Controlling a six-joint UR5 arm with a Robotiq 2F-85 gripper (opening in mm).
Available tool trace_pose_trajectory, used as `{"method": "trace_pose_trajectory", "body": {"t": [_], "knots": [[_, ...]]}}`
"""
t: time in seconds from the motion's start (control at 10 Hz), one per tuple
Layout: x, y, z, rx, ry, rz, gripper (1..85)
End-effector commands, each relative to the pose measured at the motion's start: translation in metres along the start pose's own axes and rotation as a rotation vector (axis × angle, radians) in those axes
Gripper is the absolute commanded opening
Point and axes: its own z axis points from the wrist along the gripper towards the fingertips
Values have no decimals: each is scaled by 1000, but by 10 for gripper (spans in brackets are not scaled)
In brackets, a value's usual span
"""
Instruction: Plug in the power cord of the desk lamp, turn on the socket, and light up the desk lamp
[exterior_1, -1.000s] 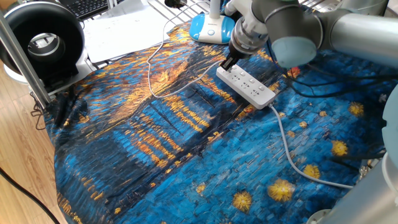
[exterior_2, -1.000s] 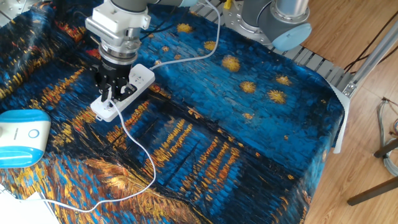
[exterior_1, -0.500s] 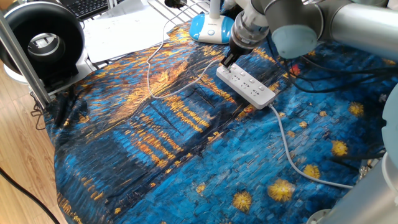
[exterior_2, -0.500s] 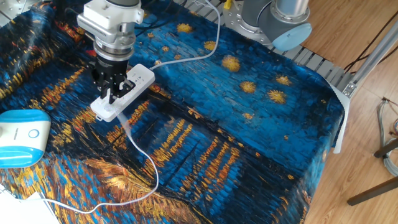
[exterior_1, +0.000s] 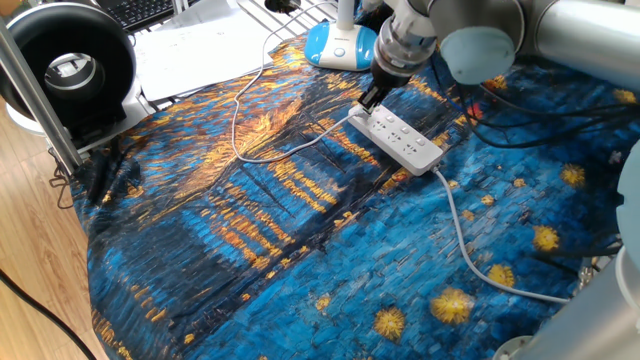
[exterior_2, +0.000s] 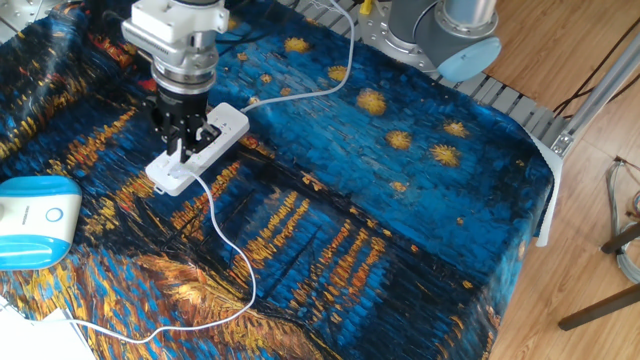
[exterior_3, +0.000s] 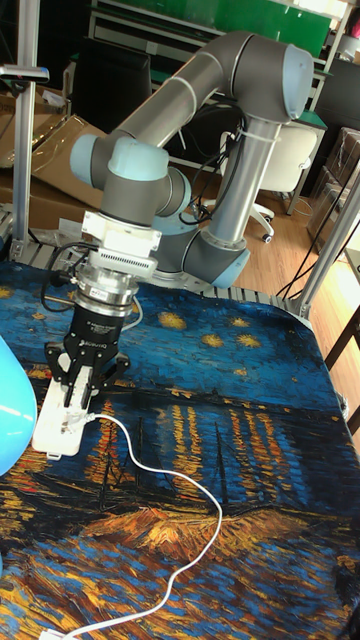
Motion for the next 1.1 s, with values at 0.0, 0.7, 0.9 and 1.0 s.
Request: {"method": "trace_pose_trajectory", "body": {"t": [0.0,0.7,0.9,1.0], "knots": [[-2,4,-16,6,46,13,290],[-43,28,-41,122,136,-13,287],[-59,29,-31,166,121,-36,287],[-64,22,-27,200,119,-69,297]]}}
